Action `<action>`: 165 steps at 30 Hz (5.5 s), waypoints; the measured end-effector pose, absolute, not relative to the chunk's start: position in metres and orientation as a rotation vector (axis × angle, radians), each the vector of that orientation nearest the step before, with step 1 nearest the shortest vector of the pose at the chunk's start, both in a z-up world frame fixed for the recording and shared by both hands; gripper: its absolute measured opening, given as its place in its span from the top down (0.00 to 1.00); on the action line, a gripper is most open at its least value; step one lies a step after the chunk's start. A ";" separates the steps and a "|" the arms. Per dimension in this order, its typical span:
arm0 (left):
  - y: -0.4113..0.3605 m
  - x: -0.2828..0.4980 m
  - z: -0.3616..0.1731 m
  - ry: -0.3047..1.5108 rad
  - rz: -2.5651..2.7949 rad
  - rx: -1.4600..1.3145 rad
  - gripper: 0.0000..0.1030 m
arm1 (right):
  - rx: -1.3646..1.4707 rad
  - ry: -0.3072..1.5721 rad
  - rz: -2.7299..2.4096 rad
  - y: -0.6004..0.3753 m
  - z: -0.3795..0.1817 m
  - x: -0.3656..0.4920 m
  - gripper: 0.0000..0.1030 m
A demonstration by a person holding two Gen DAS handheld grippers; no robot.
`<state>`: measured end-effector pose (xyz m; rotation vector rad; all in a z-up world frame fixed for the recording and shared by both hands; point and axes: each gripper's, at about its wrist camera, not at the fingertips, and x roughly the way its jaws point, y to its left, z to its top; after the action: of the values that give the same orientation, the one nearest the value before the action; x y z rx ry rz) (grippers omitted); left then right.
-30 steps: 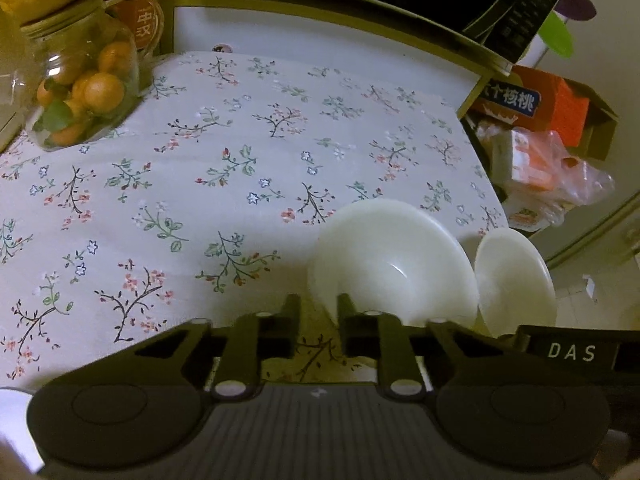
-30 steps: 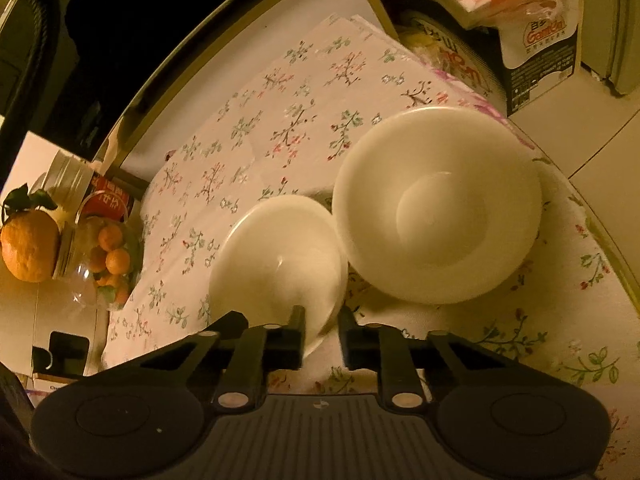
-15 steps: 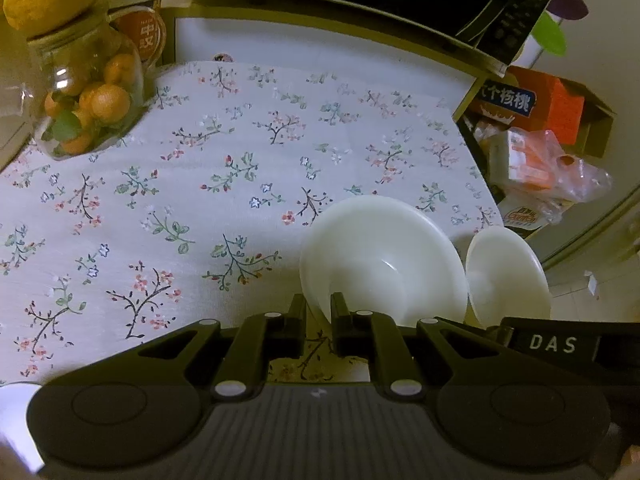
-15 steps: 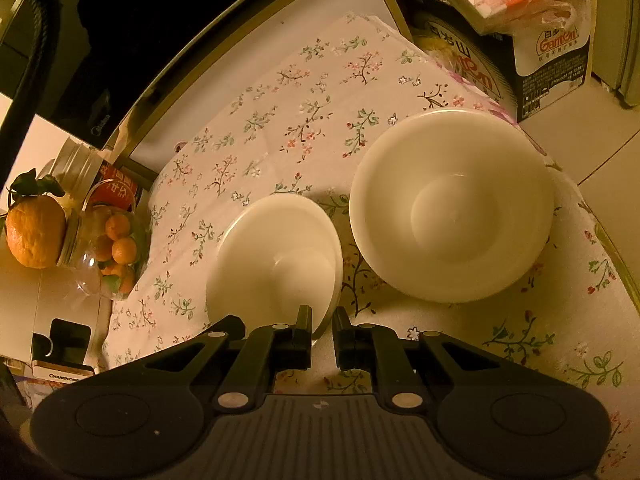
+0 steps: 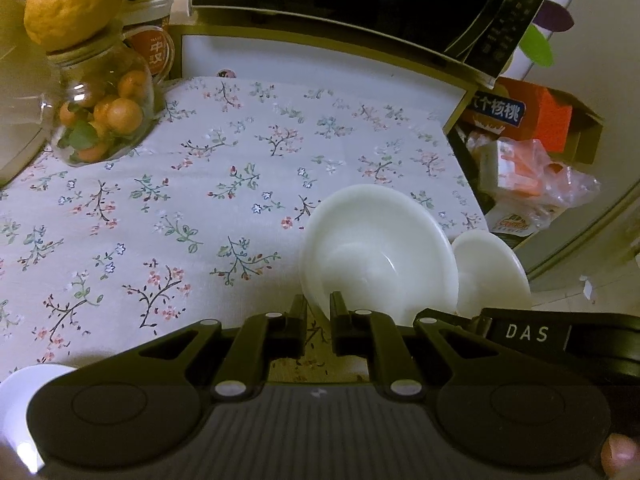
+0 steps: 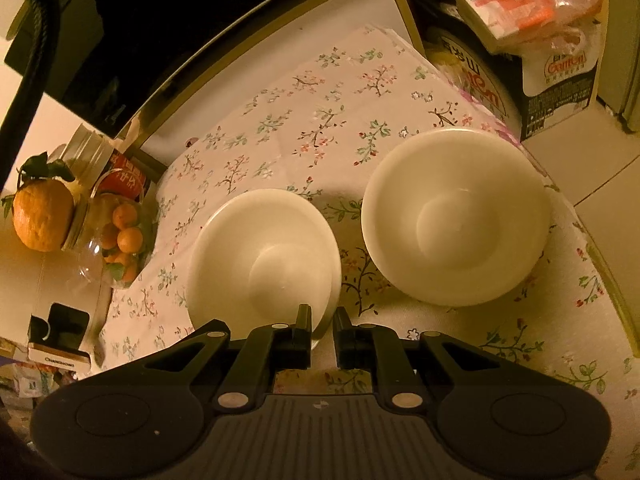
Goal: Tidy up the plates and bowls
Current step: 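Lift the cream bowl off the table with both grippers, then carry the cream bowl with both grippers and lower it into the white bowl, then open both grippers and lift them off the bowl rim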
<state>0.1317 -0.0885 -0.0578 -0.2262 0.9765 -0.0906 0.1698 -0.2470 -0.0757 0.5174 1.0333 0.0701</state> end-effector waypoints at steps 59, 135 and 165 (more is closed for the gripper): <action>-0.081 0.043 -0.010 0.855 -0.139 -0.285 0.90 | 0.313 0.923 0.211 -0.230 -0.012 0.091 0.88; -0.103 0.036 -0.067 1.083 -0.137 -0.164 0.77 | 0.196 1.150 0.228 -0.233 -0.067 0.067 0.70; -0.096 0.054 -0.031 0.950 -0.083 -0.147 0.51 | 0.204 1.038 0.202 -0.254 -0.044 0.079 0.56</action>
<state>0.0544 -0.0964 -0.0313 -0.1470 0.9501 -0.0827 0.0792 -0.2536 -0.0437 0.2041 1.0376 0.2015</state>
